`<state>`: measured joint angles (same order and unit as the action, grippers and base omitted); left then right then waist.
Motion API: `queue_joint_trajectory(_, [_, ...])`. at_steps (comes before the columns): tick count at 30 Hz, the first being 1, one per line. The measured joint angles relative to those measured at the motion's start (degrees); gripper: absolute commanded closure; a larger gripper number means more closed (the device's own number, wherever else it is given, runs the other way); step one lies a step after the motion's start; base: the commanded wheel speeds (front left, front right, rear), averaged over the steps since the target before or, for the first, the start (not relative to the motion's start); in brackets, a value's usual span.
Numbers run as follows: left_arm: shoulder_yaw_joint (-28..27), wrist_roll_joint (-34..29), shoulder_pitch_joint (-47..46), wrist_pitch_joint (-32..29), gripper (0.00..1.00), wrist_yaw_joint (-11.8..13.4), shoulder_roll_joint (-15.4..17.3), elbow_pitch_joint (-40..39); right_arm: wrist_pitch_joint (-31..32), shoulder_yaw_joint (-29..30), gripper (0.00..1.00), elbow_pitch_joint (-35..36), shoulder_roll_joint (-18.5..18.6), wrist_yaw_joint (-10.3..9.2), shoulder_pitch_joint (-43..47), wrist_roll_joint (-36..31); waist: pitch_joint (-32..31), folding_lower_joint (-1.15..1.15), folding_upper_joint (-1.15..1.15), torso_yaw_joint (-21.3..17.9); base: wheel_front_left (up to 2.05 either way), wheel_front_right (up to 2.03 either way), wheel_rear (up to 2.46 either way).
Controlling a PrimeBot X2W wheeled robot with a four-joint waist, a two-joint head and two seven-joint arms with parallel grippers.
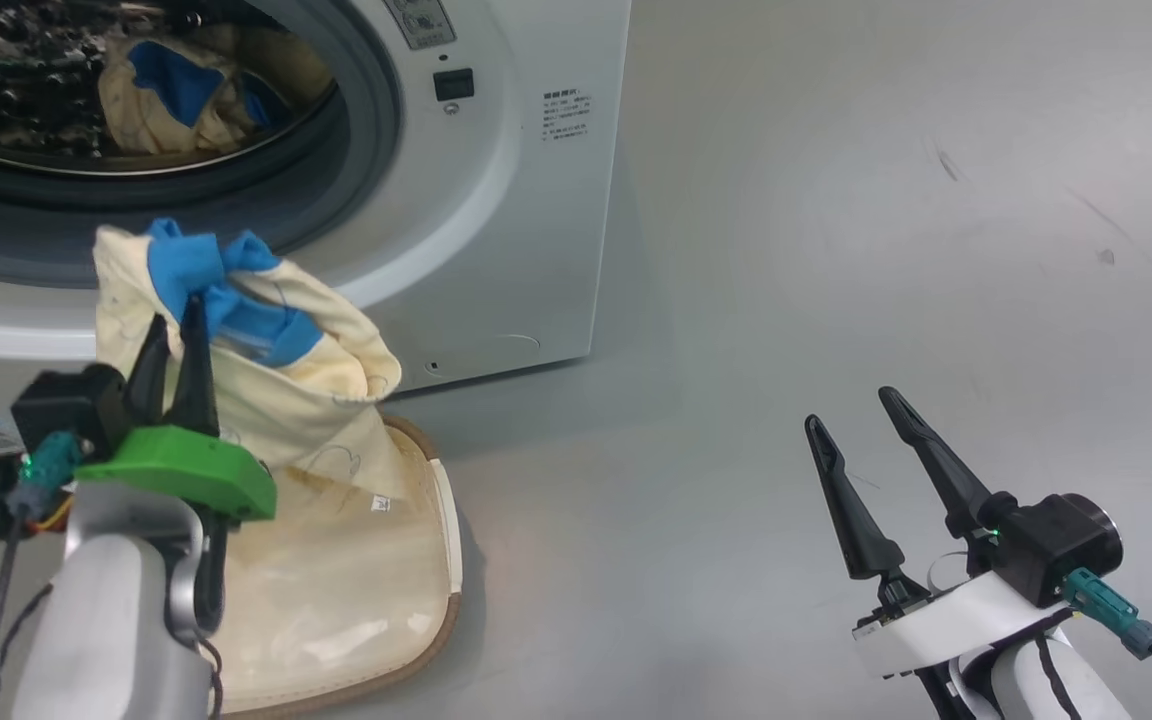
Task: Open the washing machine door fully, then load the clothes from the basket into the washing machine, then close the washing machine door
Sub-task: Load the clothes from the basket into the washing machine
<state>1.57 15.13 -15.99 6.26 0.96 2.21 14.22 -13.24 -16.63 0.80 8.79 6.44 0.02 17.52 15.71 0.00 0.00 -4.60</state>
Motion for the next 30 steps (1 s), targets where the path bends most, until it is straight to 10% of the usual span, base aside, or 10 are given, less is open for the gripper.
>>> queue_joint_trajectory(30, [-7.8, 2.1, -40.5, -29.9, 1.00, -0.7, 20.3, 8.1, -0.8, -2.0, 0.00, -0.1, -3.4, 0.54, -13.0, 3.6, 24.5, 0.01, 0.00, -10.7, 0.00, 0.00, 0.00])
